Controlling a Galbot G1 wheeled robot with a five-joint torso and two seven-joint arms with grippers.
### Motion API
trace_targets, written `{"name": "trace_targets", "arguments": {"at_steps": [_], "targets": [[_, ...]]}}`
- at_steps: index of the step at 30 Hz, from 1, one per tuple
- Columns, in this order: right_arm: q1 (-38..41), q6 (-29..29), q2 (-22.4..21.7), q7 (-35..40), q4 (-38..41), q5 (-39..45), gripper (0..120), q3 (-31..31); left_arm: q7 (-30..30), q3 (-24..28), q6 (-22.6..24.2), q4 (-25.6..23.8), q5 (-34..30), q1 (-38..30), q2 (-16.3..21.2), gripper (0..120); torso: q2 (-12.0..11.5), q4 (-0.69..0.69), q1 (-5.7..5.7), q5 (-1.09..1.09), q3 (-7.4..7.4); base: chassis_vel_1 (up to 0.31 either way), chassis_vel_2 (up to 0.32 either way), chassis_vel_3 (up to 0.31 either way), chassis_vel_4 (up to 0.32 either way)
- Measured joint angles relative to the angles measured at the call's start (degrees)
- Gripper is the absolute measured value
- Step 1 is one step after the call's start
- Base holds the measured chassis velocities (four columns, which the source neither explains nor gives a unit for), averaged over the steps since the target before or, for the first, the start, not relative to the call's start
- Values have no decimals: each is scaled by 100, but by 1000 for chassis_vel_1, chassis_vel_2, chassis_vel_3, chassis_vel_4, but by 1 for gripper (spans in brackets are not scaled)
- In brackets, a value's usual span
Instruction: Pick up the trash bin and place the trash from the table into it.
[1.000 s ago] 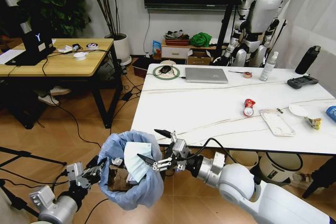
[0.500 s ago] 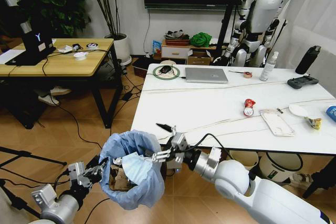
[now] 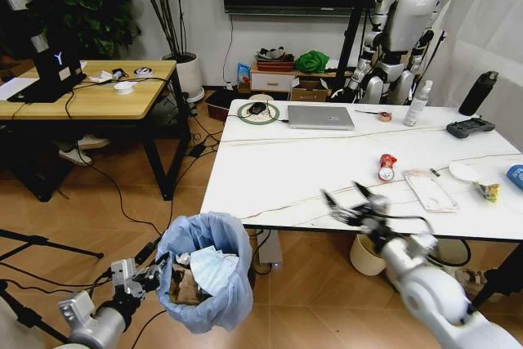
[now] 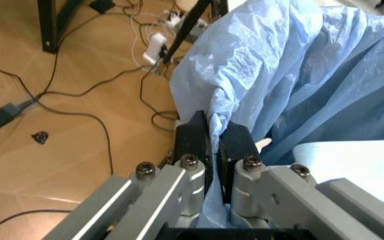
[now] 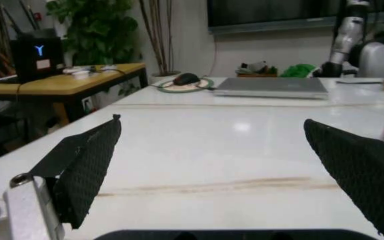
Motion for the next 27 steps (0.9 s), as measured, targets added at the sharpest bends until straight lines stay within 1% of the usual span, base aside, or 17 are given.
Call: {"name": "trace_targets", "arguments": {"at_steps": [2, 3, 4, 5, 6, 7, 9, 10, 11, 12, 16, 18, 20, 23, 27], "targets": [[-257, 127, 561, -337, -144, -186, 100, 421, 57, 151, -26, 109, 65, -6, 5, 0, 0, -1, 0, 2, 0, 0, 0, 0, 0], [-307, 155, 686, -379, -171, -239, 100, 494, 72, 193, -33, 130, 81, -3, 5, 0, 0, 0, 0, 2, 0, 0, 0, 0, 0], [-307, 155, 686, -379, -171, -239, 100, 494, 72, 193, -33, 130, 81, -3, 5, 0, 0, 0, 0, 2, 0, 0, 0, 0, 0], [-463, 290, 1130, -556, -272, -461, 100, 759, 116, 322, -61, 188, 143, 24, 4, 0, 0, -1, 0, 2, 0, 0, 0, 0, 0], [-492, 326, 1223, -610, -296, -513, 100, 820, 126, 354, -68, 203, 162, 34, 5, 0, 0, -1, 0, 1, 0, 0, 0, 0, 0], [-561, 434, 1485, -769, -351, -639, 100, 983, 150, 441, -83, 240, 215, 66, 4, 0, 0, 0, -1, 1, 0, 0, 0, 0, 0], [-617, 540, 1740, -936, -402, -749, 100, 1125, 165, 533, -93, 269, 263, 105, 14, 0, 0, 1, -1, 1, 0, 0, 0, 0, 0], [-653, 641, 1983, -1074, -446, -865, 100, 1246, 176, 592, -98, 288, 300, 130, 37, 0, 0, 1, -1, 0, 0, 0, 0, 0, 0], [-663, 692, 2119, -1146, -465, -945, 100, 1316, 179, 612, -107, 290, 317, 145, 59, 0, 0, 1, -1, 0, 0, 0, 0, 0, 0], [-663, 692, 2119, -1146, -465, -945, 100, 1316, 179, 612, -107, 290, 317, 145, 59, 0, 0, 1, -1, 0, 0, 0, 0, 0, 0], [-693, 822, 2550, -1392, -508, -1113, 100, 1530, 207, 620, -147, 286, 384, 240, 182, 0, 0, 1, -1, 0, 0, 0, 0, 0, 0], [-703, 839, 2612, -1439, -519, -1127, 100, 1561, 220, 614, -162, 286, 408, 259, 196, 0, 0, 2, -1, 0, 0, 0, 0, 0, 0], [-747, 911, 2778, -1598, -575, -1153, 100, 1653, 280, 572, -214, 311, 465, 312, 210, 0, 0, 1, -1, 0, 0, 0, 0, 0, 0], [-780, 961, 2866, -1677, -623, -1154, 100, 1698, 309, 541, -240, 322, 477, 335, 200, 0, 0, 1, -1, 0, 0, 0, 0, 0, 0], [-775, 1071, 3050, -1791, -788, -1131, 100, 1783, 331, 502, -262, 328, 469, 284, 70, 0, 0, 1, 0, 0, 0, 0, 0, 0, 0]]}}
